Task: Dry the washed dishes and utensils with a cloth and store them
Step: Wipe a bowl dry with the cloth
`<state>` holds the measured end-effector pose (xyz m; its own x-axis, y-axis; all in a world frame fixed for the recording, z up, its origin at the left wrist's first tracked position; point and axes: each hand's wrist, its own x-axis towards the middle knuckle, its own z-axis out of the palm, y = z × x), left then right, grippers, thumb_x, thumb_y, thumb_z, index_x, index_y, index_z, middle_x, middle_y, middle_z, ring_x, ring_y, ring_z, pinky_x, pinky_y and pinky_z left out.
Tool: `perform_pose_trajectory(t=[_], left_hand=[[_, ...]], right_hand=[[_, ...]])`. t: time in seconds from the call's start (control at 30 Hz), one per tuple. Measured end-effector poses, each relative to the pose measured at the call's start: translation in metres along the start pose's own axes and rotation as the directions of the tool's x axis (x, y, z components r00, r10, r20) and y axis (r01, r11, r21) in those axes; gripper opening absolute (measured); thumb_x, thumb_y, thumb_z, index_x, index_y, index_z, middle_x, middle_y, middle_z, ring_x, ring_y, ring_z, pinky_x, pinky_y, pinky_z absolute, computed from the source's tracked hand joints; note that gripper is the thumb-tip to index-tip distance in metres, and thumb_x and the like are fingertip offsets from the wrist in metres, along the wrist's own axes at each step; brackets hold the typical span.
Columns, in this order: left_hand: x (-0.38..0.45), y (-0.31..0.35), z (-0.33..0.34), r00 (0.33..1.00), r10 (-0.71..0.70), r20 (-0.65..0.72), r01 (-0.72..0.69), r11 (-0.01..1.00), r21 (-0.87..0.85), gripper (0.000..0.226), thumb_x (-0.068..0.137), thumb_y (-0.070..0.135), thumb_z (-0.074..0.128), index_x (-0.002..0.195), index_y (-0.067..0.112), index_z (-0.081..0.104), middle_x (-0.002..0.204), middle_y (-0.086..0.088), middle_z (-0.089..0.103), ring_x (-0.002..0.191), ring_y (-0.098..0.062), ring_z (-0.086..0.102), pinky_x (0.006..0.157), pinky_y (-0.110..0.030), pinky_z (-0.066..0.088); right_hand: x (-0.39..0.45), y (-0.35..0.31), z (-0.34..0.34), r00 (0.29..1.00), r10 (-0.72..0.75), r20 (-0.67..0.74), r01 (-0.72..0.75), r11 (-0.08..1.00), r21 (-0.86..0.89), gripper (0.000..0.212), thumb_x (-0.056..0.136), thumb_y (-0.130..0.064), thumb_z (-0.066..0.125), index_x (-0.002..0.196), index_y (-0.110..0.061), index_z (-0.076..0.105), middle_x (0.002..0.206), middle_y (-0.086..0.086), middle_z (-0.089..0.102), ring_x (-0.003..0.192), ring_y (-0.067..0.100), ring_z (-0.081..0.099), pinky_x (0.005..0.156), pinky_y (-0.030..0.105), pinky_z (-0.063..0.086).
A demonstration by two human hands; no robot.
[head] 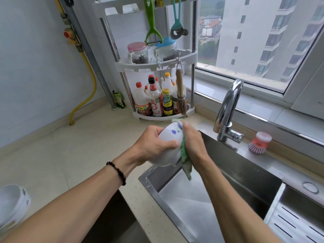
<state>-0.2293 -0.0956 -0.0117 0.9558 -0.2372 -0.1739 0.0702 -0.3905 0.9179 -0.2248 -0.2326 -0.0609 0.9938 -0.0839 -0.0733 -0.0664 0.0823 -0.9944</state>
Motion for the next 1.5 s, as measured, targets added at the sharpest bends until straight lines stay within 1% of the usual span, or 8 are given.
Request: perform_pose_trajectory(t=[0.13, 0.27, 0.43, 0.67, 0.97, 1.13, 1.3, 1.5], left_hand=[[0.001, 0.002, -0.004, 1.000, 0.020, -0.019, -0.018, 0.997, 0.076, 0.010, 0.085, 0.010, 0.076, 0.078, 0.005, 0.073, 0.072, -0.002, 0.071, 0.062, -0.012, 0.065, 0.054, -0.023, 0.052], [-0.001, 0.005, -0.005, 0.999, 0.037, 0.012, -0.038, 0.998, 0.045, 0.005, 0.082, 0.003, 0.078, 0.084, 0.005, 0.075, 0.078, -0.007, 0.075, 0.064, -0.015, 0.069, 0.060, -0.029, 0.057], [0.003, 0.007, -0.012, 0.999, 0.038, 0.004, -0.038, 0.993, 0.108, 0.008, 0.086, 0.005, 0.073, 0.080, 0.001, 0.071, 0.073, -0.006, 0.069, 0.063, -0.015, 0.064, 0.057, -0.029, 0.054], [-0.005, 0.010, -0.037, 0.985, 0.089, 0.145, -0.050, 0.965, -0.258, 0.031, 0.056, 0.027, 0.085, 0.084, 0.014, 0.078, 0.094, -0.012, 0.076, 0.083, -0.025, 0.072, 0.064, -0.032, 0.058], [0.002, 0.024, -0.043, 0.945, -0.161, 0.285, 0.128, 0.983, 0.129, 0.030, 0.073, 0.003, 0.085, 0.098, -0.003, 0.070, 0.090, -0.016, 0.074, 0.079, -0.024, 0.071, 0.064, -0.031, 0.059], [0.009, 0.021, -0.026, 0.997, -0.027, 0.076, 0.010, 0.978, 0.210, 0.019, 0.075, 0.000, 0.081, 0.072, 0.014, 0.068, 0.064, 0.004, 0.068, 0.061, -0.012, 0.063, 0.057, -0.022, 0.050], [0.001, 0.022, -0.013, 0.998, 0.016, 0.065, -0.029, 0.977, 0.211, 0.020, 0.071, 0.004, 0.084, 0.087, 0.008, 0.073, 0.074, 0.000, 0.073, 0.063, -0.010, 0.069, 0.056, -0.020, 0.052], [0.012, 0.025, -0.011, 0.996, 0.094, 0.002, -0.091, 0.968, 0.233, 0.018, 0.076, -0.002, 0.075, 0.073, 0.013, 0.066, 0.066, -0.001, 0.068, 0.059, -0.015, 0.064, 0.053, -0.026, 0.050]], right_hand=[[-0.013, 0.003, 0.013, 0.986, -0.143, 0.087, 0.154, 0.978, -0.137, 0.036, 0.108, -0.035, 0.037, 0.139, -0.046, 0.051, 0.131, -0.010, 0.048, 0.113, 0.005, 0.053, 0.094, 0.016, 0.040], [0.004, -0.002, 0.006, 0.986, 0.166, 0.004, -0.163, 0.963, 0.214, 0.032, 0.098, -0.043, 0.047, 0.094, -0.025, 0.073, 0.096, 0.005, 0.075, 0.082, 0.018, 0.067, 0.074, 0.032, 0.056], [-0.005, -0.006, 0.019, 0.967, -0.222, 0.124, 0.246, 0.943, -0.223, 0.039, 0.108, -0.033, 0.039, 0.145, -0.034, 0.049, 0.135, -0.005, 0.050, 0.122, 0.008, 0.049, 0.106, 0.027, 0.038], [0.019, 0.001, 0.003, 0.901, 0.388, 0.192, -0.432, 0.780, 0.452, 0.054, 0.094, -0.049, 0.051, 0.116, -0.004, 0.069, 0.105, 0.021, 0.073, 0.085, 0.033, 0.069, 0.077, 0.041, 0.054], [0.015, -0.022, 0.000, 0.998, 0.017, 0.054, -0.015, 0.999, -0.030, 0.031, 0.096, -0.027, 0.056, 0.070, -0.009, 0.057, 0.063, 0.003, 0.059, 0.058, 0.018, 0.056, 0.054, 0.027, 0.044], [-0.002, -0.011, 0.027, 0.980, -0.163, 0.112, 0.182, 0.965, -0.186, 0.037, 0.098, -0.049, 0.036, 0.122, -0.044, 0.064, 0.133, 0.001, 0.050, 0.115, 0.015, 0.057, 0.096, 0.035, 0.049], [0.008, -0.018, 0.013, 0.986, 0.165, 0.030, -0.167, 0.959, 0.230, 0.037, 0.101, -0.042, 0.042, 0.091, -0.029, 0.075, 0.098, 0.016, 0.073, 0.080, 0.026, 0.073, 0.072, 0.043, 0.058], [-0.005, -0.011, 0.028, 0.992, -0.127, 0.004, 0.127, 0.990, -0.061, 0.049, 0.094, -0.048, 0.037, 0.142, -0.049, 0.047, 0.147, 0.000, 0.044, 0.126, 0.018, 0.054, 0.104, 0.042, 0.048]])
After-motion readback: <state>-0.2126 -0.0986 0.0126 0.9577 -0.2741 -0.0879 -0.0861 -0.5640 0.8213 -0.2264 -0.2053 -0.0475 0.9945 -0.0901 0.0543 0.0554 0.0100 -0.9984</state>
